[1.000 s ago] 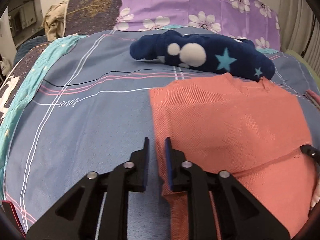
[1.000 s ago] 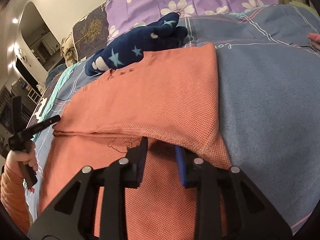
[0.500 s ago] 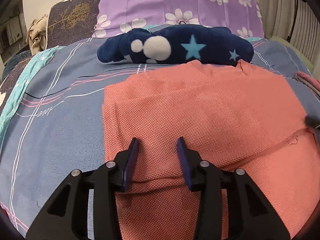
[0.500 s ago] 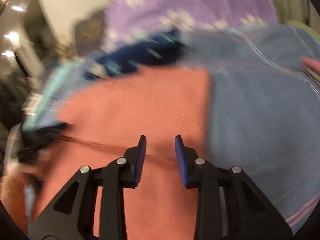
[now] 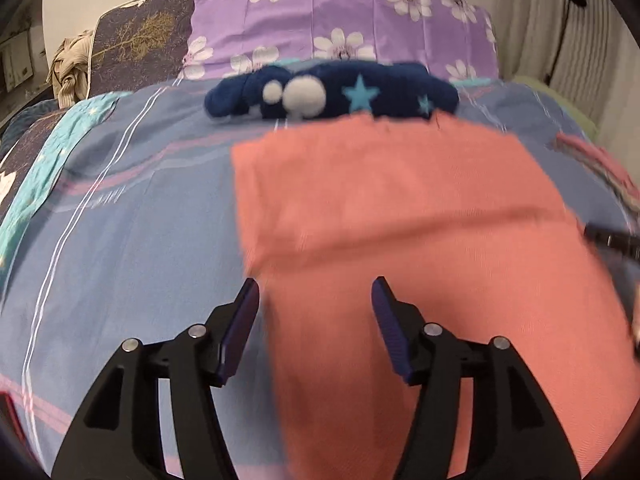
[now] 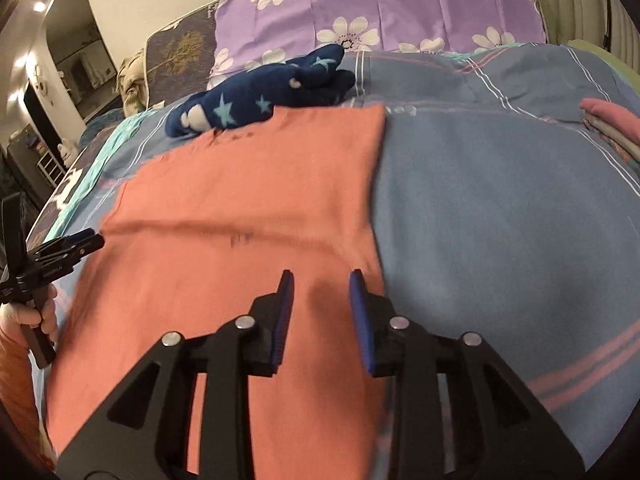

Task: Fold small clothes

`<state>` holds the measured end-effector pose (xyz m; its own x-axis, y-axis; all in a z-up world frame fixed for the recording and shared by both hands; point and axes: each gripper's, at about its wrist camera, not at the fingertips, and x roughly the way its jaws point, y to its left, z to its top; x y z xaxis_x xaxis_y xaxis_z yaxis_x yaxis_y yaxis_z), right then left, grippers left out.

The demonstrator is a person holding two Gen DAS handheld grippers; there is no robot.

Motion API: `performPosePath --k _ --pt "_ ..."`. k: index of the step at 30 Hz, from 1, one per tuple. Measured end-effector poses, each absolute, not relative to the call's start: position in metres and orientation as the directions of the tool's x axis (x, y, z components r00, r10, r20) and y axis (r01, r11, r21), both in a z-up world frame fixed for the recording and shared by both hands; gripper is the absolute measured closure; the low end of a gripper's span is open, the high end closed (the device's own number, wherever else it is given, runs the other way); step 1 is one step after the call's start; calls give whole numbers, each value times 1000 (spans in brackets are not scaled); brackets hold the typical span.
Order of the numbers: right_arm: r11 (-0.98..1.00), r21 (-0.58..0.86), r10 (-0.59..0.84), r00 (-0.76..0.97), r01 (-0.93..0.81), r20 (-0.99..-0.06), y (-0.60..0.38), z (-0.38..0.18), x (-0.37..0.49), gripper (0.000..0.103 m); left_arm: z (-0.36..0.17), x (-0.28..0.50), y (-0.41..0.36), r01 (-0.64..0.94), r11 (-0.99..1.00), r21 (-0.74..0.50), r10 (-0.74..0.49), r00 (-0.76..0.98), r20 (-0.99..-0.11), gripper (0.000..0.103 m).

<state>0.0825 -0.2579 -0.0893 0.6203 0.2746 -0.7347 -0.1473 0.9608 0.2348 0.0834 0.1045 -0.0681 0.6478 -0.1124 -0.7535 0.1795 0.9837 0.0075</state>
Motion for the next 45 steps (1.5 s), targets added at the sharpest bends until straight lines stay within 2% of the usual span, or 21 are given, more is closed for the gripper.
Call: performPosePath --k 2,5,9,23,31,38,40,41,42,43,44,45 --pt "960 252 275 604 -125 -748 -269 -95 67 73 -77 61 117 178 984 -16 -123 615 -779 44" --pt "951 293 296 588 -105 -753 -276 -102 54 71 -79 34 133 172 978 -117 -198 600 -775 44" --pt "939 330 319 585 -92 -745 -281 -104 38 71 -82 9 138 182 964 -192 -263 580 -771 44" --pt "896 431 414 558 -110 -719 -297 -106 -55 70 -91 -82 127 266 946 -183 -309 583 -752 44" --pt "789 602 578 484 -124 -657 -307 -109 -119 67 -87 -126 127 322 897 -301 -433 518 -737 44" --pt "745 646 641 448 -165 -624 -295 -114 -103 58 -93 -115 117 333 869 -366 -492 502 -711 45" --pt "753 633 636 448 -180 -629 -288 -113 -96 58 -93 -111 114 331 866 -376 -499 505 -705 56" --pt "757 627 632 452 -184 -630 -287 -112 -95 59 -94 -110 114 323 867 -380 -498 507 -704 73" --pt "765 618 622 458 -181 -635 -286 -111 -95 70 -94 -107 116 312 858 -408 -513 499 -699 93" --pt "775 607 610 459 -174 -646 -286 -110 -94 93 -95 -105 119 300 849 -436 -529 493 -691 96" --pt "776 608 608 460 -170 -647 -287 -109 -94 99 -92 -105 122 290 847 -444 -530 504 -682 98" --pt "770 615 612 472 -171 -635 -289 -106 -95 99 -87 -107 123 292 854 -430 -519 525 -675 98"
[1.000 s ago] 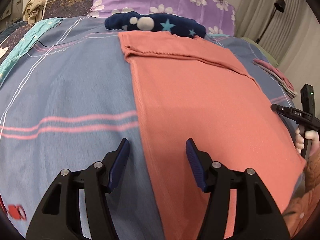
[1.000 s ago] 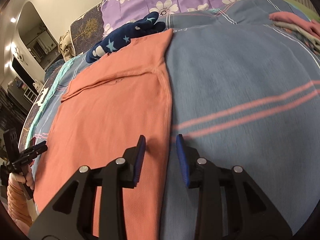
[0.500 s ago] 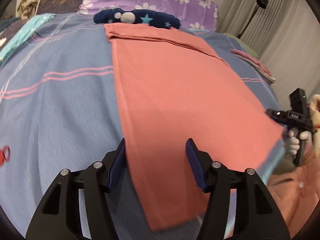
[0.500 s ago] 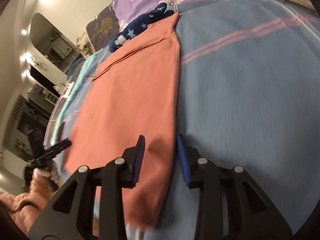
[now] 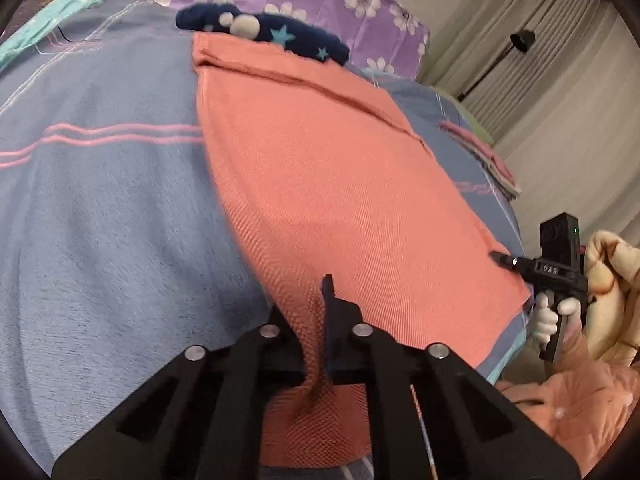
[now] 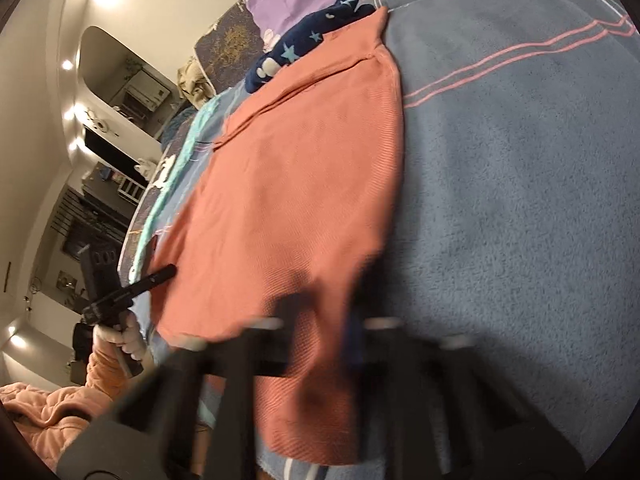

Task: Fold small clothes

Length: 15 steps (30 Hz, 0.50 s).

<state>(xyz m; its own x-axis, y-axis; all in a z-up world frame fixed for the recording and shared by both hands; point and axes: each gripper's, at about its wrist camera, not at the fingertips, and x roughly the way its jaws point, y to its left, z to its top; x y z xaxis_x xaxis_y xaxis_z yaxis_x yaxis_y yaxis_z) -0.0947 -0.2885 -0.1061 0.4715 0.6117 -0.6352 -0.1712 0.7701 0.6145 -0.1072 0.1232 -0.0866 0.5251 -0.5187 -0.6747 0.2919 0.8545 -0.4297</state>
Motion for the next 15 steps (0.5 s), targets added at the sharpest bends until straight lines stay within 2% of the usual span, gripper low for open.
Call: performPosePath --k 6,9,12,15 --pt "712 652 661 559 -260 -500 -298 -59 -97 99 -26 -123 125 367 853 -372 -522 643 -560 99" --pt "672 664 692 599 -329 -404 -305 -24 -111 100 4 -135 124 395 849 -350 -526 687 -501 99" --pt "647 614 723 618 -451 -308 -308 13 -143 99 33 -159 125 433 839 -331 -543 716 -440 99" --pt "700 517 687 661 -493 -301 -314 35 -169 98 55 -184 124 456 842 -289 -539 742 -398 98"
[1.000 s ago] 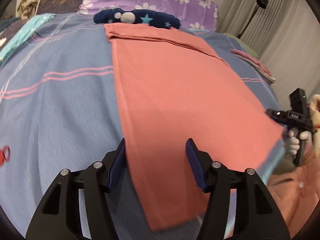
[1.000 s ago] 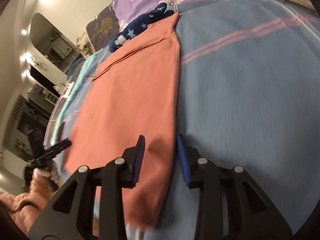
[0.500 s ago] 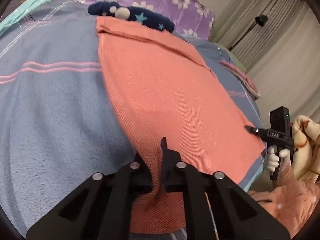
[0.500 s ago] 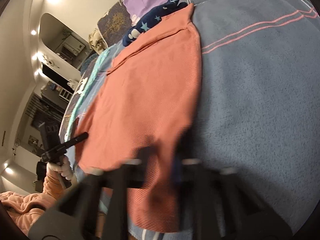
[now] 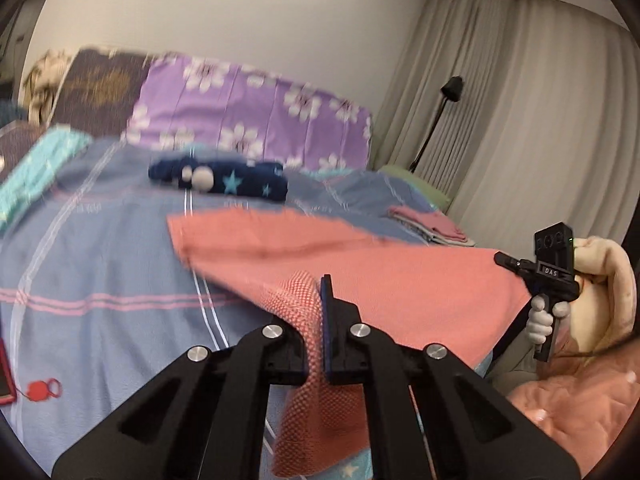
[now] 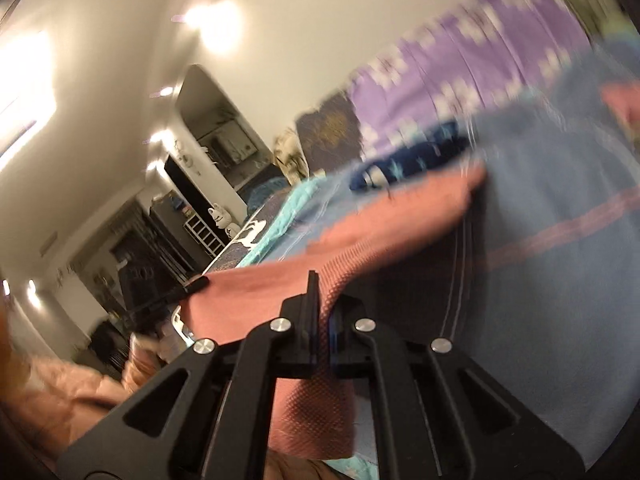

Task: Fold small clothes

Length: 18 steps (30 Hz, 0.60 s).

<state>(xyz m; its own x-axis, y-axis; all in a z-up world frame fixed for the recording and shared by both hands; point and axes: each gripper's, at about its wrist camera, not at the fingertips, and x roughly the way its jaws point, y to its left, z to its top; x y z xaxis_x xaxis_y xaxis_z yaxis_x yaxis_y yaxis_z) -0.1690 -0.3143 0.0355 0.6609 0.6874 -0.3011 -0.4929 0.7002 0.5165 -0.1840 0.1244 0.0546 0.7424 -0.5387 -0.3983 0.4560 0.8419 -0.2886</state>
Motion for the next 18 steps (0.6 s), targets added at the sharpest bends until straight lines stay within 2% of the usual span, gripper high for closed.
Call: performPosePath --k 2,6,14,18 --pt "745 495 641 684 -447 -347 -315 34 -162 96 54 -179 120 458 843 -283 -538 738 -407 98" --pt "742 566 628 669 -361 -397 -315 8 -119 97 40 -151 113 435 849 -299 -527 721 -449 98" --pt "763 568 585 705 -310 -401 -307 8 -25 97 37 -63 116 379 875 -302 -483 734 -478 98" --pt "774 569 568 703 -278 -428 -304 4 32 97 31 -2 116 328 896 -298 -441 732 -519 97"
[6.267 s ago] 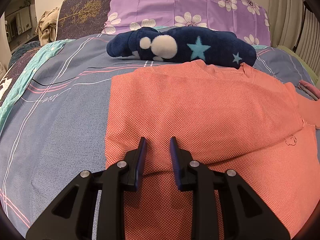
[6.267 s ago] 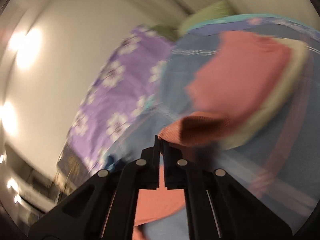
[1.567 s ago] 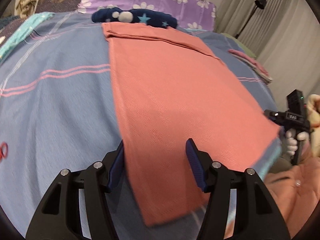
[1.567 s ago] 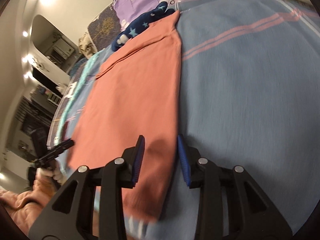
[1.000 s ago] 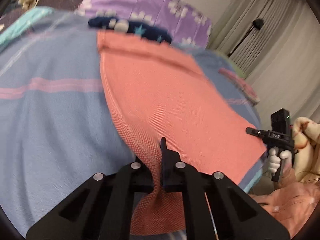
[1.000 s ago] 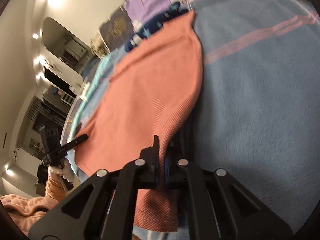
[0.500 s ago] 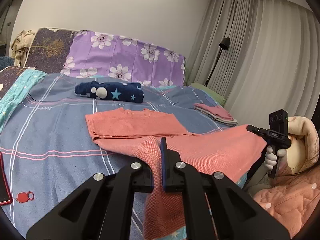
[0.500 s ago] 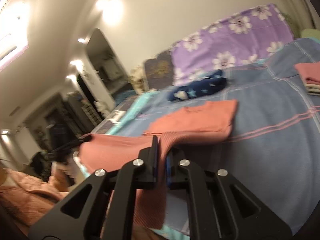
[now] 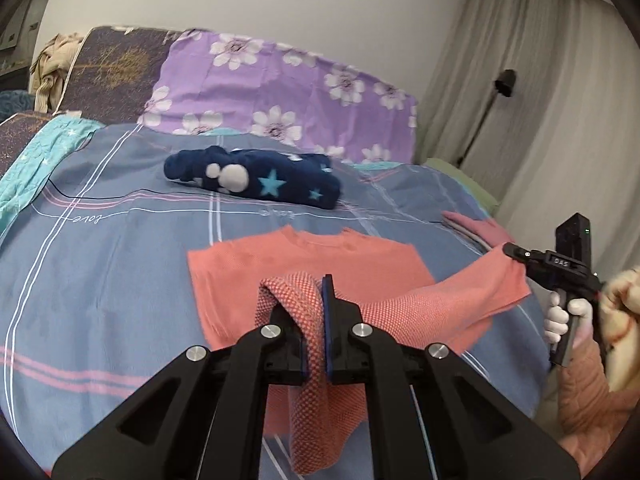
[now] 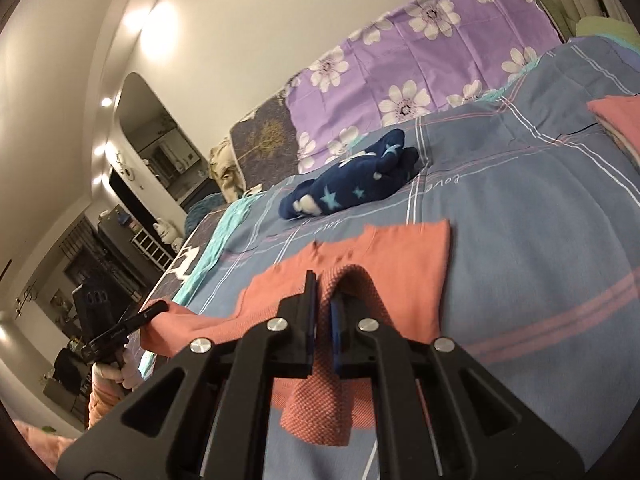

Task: Fold small clothes

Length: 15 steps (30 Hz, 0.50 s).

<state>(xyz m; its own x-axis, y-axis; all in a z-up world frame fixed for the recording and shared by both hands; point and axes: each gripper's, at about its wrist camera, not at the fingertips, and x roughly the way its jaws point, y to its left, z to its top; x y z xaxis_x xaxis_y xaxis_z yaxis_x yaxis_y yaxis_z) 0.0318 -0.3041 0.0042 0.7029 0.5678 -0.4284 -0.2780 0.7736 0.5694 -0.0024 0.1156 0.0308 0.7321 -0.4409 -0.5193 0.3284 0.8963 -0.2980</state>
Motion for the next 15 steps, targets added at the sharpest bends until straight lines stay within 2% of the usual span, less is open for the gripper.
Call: performPosePath --k 6,8,11,14,15 --pt "812 563 511 653 -155 -558 -299 -51 104 95 -20 70 111 243 935 -258 -353 707 -613 95" --pt "805 585 512 614 -98 -601 -299 -81 117 93 -51 85 116 189 937 -293 -341 666 -664 95" --pt "789 612 528 578 -61 -623 -305 -103 118 89 -75 88 126 165 921 -354 -373 638 -673 89" --pt "787 611 540 574 -86 -615 -307 -101 109 87 -69 77 138 192 888 -418 -433 654 -620 73" --pt "792 603 540 574 -99 -616 -307 -98 103 82 -67 72 139 196 890 -412 -430 661 -615 67"
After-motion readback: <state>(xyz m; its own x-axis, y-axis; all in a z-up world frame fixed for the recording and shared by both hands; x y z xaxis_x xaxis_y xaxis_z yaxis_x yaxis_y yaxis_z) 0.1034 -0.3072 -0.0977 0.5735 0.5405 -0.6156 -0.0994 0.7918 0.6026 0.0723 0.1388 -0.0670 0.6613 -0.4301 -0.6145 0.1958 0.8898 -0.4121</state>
